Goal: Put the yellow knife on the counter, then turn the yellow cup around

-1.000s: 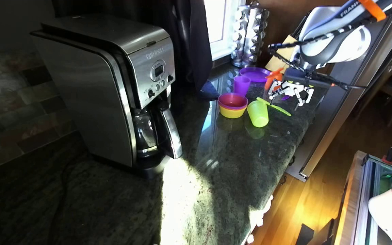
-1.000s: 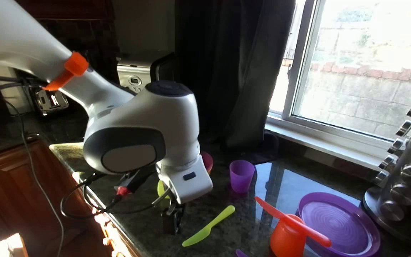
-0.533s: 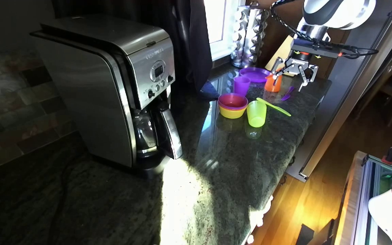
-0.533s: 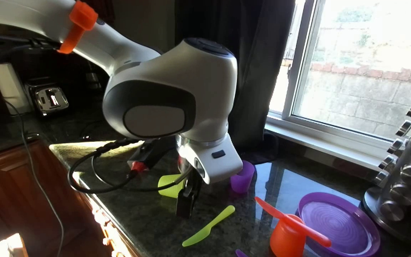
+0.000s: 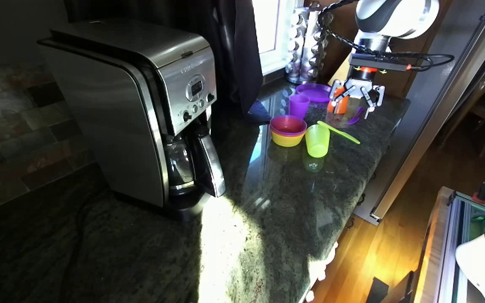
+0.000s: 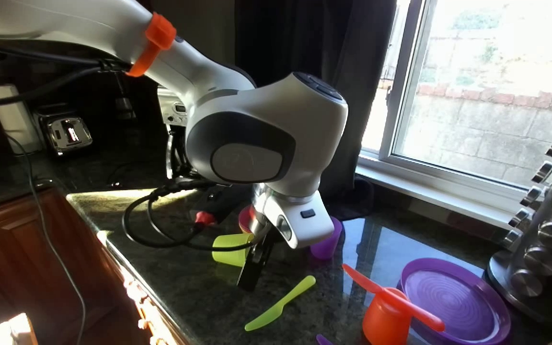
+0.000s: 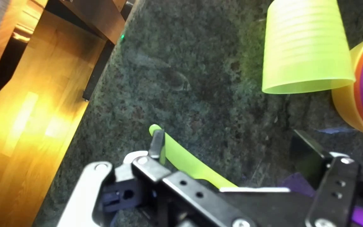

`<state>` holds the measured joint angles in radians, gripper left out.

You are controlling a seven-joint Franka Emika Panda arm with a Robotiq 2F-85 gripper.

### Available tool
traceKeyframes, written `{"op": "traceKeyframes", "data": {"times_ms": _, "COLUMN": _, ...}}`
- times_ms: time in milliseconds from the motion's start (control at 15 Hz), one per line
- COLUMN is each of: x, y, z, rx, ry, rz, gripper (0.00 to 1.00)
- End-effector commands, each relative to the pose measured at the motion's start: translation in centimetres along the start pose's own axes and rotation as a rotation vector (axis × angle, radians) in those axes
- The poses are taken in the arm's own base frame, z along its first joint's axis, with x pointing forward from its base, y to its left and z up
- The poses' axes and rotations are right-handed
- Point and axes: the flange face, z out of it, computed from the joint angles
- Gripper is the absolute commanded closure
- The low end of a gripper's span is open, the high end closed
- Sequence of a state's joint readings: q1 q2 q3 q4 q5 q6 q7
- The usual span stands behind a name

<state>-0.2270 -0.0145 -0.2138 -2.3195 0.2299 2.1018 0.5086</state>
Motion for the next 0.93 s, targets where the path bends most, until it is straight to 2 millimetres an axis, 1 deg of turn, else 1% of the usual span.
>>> {"op": "traceKeyframes", "data": {"times_ms": 0, "x": 1.2, "y": -1.9, "z": 1.8, "rx": -0.02, "ry": -0.091, "rz": -0.008, "gripper": 0.0}}
{"op": "traceKeyframes", "data": {"times_ms": 267, "x": 1.3, "y": -3.6, "z": 4.0, "rx": -0.066, "ry": -0.163, "rz": 0.002, "gripper": 0.0}}
{"op": "traceKeyframes", "data": {"times_ms": 667, "x": 1.5, "y": -5.3, "z": 6.1, "rx": -0.088, "ry": -0.217, "rz": 0.009, "gripper": 0.0}}
{"op": "traceKeyframes", "data": {"times_ms": 733, "x": 1.5, "y": -5.4, "z": 6.3, "rx": -0.098, "ry": -0.226, "rz": 0.018, "gripper": 0.12}}
{"op": "traceKeyframes", "data": {"times_ms": 800, "x": 1.5, "y": -5.5, "z": 6.5, "rx": -0.103, "ry": -0.235, "rz": 0.019, "gripper": 0.26}}
{"op": "traceKeyframes", "data": {"times_ms": 867, "x": 1.6, "y": -5.6, "z": 6.6, "rx": -0.109, "ry": -0.242, "rz": 0.023, "gripper": 0.34}}
